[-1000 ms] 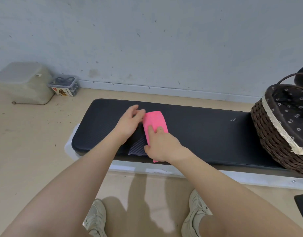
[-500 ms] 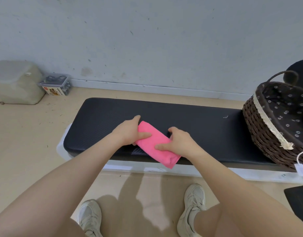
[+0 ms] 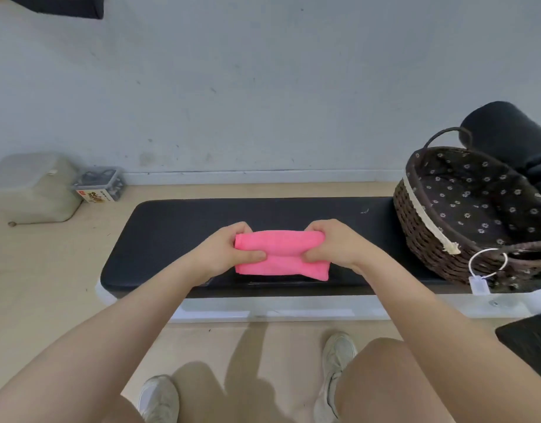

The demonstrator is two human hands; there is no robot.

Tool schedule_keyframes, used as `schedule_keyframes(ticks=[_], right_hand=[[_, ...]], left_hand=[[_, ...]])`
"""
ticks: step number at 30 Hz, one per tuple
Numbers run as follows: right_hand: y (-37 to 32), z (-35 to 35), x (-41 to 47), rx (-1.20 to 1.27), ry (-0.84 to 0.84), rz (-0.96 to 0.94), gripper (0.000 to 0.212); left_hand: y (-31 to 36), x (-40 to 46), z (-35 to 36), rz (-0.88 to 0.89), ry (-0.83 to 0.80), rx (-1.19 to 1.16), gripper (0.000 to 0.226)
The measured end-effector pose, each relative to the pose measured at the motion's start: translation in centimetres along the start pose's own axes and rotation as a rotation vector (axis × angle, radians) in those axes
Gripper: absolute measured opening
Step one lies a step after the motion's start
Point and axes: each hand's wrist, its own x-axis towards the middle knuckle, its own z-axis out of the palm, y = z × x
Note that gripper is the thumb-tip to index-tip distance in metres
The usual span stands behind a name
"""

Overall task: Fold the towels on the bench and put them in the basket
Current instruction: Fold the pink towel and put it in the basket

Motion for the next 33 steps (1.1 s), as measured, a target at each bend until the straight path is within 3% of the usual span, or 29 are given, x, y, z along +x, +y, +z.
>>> schedule_keyframes(ticks=[4,6,10,15,17,19,23,29,33], right_hand=[[1.4,-6.8,-1.5,0.299,0.104,-0.017,0.035],[2.5,-9.9,-1.9,0.478,0.211,-0.011,0.041],[5.2,-16.0,-2.3,0.728,0.395,-0.026,0.042],[11.0,-22.8,-0.3,0.718,0.690,0.148,0.054],[13.5,-24.6,1.0,0.562,0.781,0.231,0.038],[16.0,-26.1,2.2,0.310,0.799,0.284,0.018],[19.4,-27.2,4.8,0.113,0.719,0.300,0.028],[23.2,-25.5,6.9,0.094,0.540,0.178,0.046],[23.6,-25.5,7.4,-0.183,0.452,0.175,0.054]], left_hand=[[5.4,2.4,3.7,0.018,0.143,-0.300,0.034],[8.1,4.3,5.9,0.019,0.142,-0.445,0.047],[13.8,8.8,10.1,0.056,0.108,-0.593,0.037],[20.9,15.7,16.3,0.106,0.103,-0.142,0.039],[23.0,18.4,19.2,0.125,0.098,-0.005,0.032],[24.2,20.9,21.9,0.088,0.067,-0.057,0.021],[24.0,25.0,25.1,0.039,0.083,0.003,0.029],[23.3,27.1,26.6,-0.099,-0.089,0.592,0.048],[21.8,27.2,27.4,-0.036,-0.188,0.914,0.056]])
